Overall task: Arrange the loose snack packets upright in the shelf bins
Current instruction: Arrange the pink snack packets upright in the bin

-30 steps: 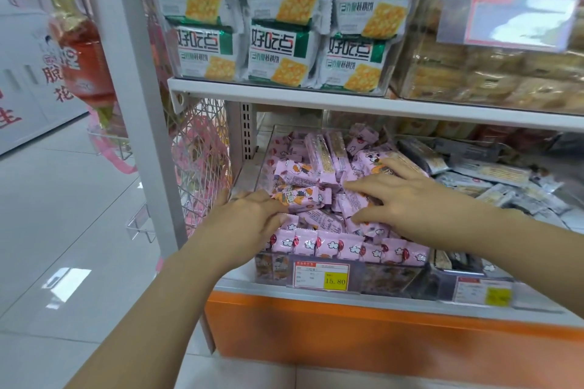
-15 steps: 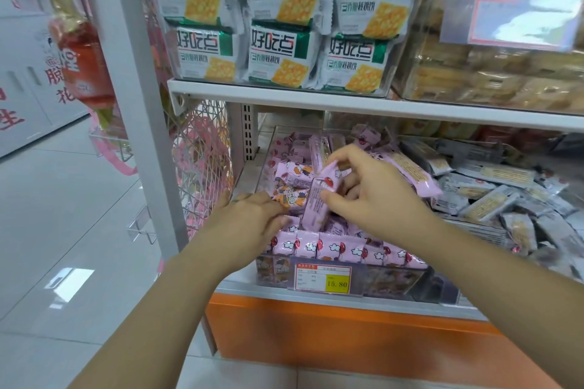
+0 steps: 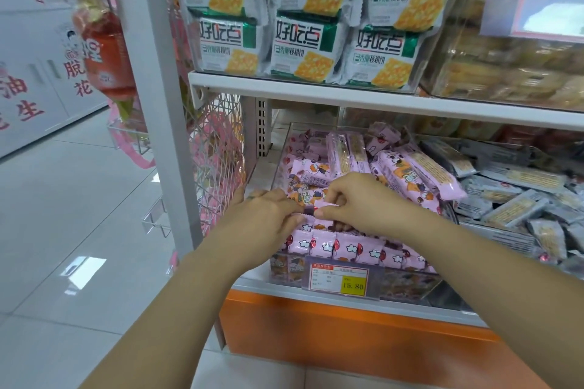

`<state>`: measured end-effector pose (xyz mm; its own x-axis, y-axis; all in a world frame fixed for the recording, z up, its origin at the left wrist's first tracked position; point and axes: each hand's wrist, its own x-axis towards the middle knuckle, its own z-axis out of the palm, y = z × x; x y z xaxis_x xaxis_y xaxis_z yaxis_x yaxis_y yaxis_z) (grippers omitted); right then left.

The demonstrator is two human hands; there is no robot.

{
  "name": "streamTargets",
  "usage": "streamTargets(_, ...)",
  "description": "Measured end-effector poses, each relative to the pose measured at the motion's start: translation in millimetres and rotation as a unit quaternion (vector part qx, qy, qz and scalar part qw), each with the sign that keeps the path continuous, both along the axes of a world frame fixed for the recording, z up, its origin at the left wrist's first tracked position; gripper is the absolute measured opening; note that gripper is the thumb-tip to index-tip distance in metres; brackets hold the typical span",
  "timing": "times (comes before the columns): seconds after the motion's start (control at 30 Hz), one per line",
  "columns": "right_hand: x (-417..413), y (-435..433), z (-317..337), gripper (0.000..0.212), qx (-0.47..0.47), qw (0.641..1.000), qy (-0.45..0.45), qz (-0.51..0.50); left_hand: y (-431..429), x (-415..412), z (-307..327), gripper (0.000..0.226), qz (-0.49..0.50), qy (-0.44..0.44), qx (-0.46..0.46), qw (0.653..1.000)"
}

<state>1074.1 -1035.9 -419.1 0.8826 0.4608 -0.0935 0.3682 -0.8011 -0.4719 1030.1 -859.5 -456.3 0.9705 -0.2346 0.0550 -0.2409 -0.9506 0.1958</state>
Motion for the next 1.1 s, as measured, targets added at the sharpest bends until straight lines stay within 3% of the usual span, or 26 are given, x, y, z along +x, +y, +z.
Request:
streamTargets(0.17,0,1,5,0.046,-0.131,0.987,-0.022,0.094,0,0,-1,0.039,0.0,-0.005,-0.002,1.0)
streamTargets(0.5,0,8,-1,0.03,-0.136,0.985,-0.086,0.058,1,-2,-1,0.037,-0.004,-0.006,-0.001,1.0)
streamTargets(0.67,-6,8,1,0.039,-0.136,0.983,-0.106,0.055,1,-3,1,0.037,-0.003,-0.003,-0.001,1.0)
streamTargets(0.83,-1,0,15,0.047,-0.107,0.991,-0.05,0.056,1,-3,1,0.037,-0.005,-0.002,0.001,1.0)
streamTargets(0.93,7,-5,29,0.023,-0.133,0.987,-0.033,0.082,1,-1,0,0.036,-0.006,-0.005,-0.003,1.0)
streamTargets(1.1,8,6,22,0.022,-0.183,0.976,0.005,0.119,2,0,-3,0.036,-0.001,-0.007,-0.003,1.0)
